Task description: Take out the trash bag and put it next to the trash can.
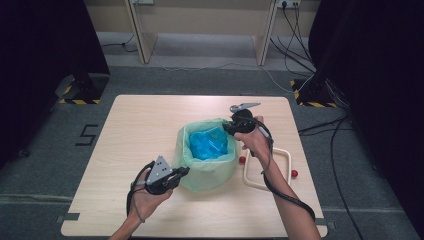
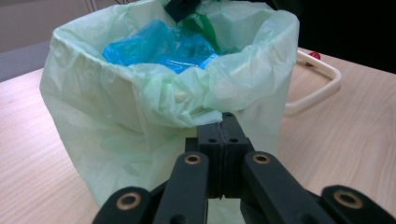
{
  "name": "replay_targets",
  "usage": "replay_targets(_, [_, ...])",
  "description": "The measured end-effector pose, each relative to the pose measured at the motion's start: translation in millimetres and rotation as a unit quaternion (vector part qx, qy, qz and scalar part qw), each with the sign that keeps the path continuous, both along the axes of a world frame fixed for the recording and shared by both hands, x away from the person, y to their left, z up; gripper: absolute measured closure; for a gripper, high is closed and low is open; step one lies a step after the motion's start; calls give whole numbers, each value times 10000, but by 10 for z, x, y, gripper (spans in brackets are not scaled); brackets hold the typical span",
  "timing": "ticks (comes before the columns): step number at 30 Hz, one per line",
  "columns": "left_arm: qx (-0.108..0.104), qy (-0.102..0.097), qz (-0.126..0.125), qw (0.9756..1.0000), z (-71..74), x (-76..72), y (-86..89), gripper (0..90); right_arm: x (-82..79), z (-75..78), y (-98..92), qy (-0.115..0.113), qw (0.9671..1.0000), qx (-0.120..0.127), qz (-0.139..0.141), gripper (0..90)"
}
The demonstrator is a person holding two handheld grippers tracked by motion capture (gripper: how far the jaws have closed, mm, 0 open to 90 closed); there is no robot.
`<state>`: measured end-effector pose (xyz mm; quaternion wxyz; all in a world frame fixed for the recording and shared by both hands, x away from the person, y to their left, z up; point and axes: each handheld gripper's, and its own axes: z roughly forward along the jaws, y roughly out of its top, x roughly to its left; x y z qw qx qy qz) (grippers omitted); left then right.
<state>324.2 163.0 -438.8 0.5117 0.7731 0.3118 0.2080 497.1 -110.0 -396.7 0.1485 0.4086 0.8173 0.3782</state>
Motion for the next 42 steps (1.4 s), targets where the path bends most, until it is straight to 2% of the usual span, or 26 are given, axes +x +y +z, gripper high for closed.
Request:
replay_targets(4, [-33, -16, -15, 10000, 30, -3, 7, 896, -20, 49, -27, -102, 9999, 92, -61, 817])
replay_targets(9, [-95, -84, -33, 9999, 88, -11, 21, 897, -43, 153, -76, -377, 9990, 214, -118, 877])
replay_targets(13, [-266, -86, -58, 9996, 134, -18, 41, 897, -52, 182, -65, -384, 9991, 155, -115, 889])
replay_targets(17, [-345, -128, -25, 9993, 195, -19, 79, 897, -54, 223, -69, -435, 9985, 309, -114, 896])
replay_targets(25, [-438, -221, 7, 9988, 293, -3, 114, 897, -71, 332, -93, -355, 9955, 877, -34, 900])
replay_targets(30, [-603, -303, -23, 9977, 393, 9, 144, 898, -70, 425, -125, -379, 9923, 1182, 7, 900])
replay_targets(37, [-752, -429, 21, 9962, 525, 38, 190, 898, -92, 576, -93, -524, 9904, 1282, 56, 899])
replay_targets(42, [-835, -452, 29, 9955, 608, 51, 244, 898, -57, 665, -5, -520, 9887, 1399, 121, 898])
